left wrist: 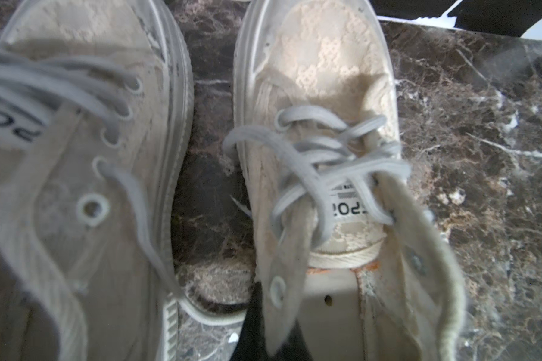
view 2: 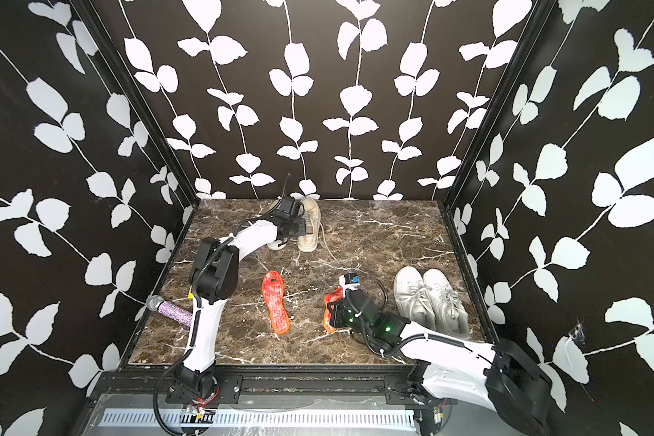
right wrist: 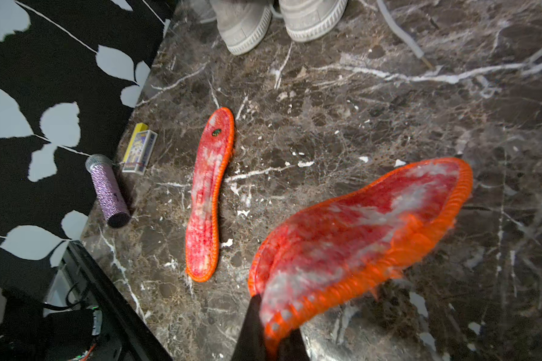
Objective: Remove the insole from the shoe
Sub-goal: Move the shoe to the center of the board, then place the insole at the center of the board.
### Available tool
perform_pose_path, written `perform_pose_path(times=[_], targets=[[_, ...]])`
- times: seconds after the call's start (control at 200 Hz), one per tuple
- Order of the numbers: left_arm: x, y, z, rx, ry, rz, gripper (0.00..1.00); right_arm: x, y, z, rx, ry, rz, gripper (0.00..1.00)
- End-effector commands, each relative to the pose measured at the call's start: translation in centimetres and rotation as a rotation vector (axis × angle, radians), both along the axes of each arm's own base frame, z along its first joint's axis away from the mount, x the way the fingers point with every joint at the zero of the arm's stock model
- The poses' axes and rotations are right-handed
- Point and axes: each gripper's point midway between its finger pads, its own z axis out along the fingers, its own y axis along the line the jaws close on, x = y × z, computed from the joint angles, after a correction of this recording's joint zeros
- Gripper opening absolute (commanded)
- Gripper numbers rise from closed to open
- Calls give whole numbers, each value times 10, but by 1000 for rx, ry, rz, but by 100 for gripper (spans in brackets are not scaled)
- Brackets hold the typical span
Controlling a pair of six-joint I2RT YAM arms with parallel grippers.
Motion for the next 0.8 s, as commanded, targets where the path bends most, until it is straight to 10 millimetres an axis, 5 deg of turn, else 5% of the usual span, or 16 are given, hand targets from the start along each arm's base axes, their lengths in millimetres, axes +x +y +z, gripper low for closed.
perform_pose_path(times=[0.0, 0.075, 0.205, 0.315, 0.6, 0.796], targets=[[17, -1, 46, -10, -98, 5, 0, 3, 28, 20, 75, -20, 68, 0], [19, 3, 55, 2, -115, 11, 0, 3, 39, 16, 81, -6, 96, 0], [18, 3, 66, 13, -107, -3, 26, 6, 58, 17, 82, 2, 144, 0], [7, 5, 76, -4, -95, -11, 35, 12, 78, 24, 89, -7, 194, 0], [-60, 39, 122, -43, -136, 5, 55, 34, 125, 27, 39, -28, 278, 0], [-104, 65, 112, -41, -137, 23, 61, 42, 134, -15, -75, 34, 292, 0]])
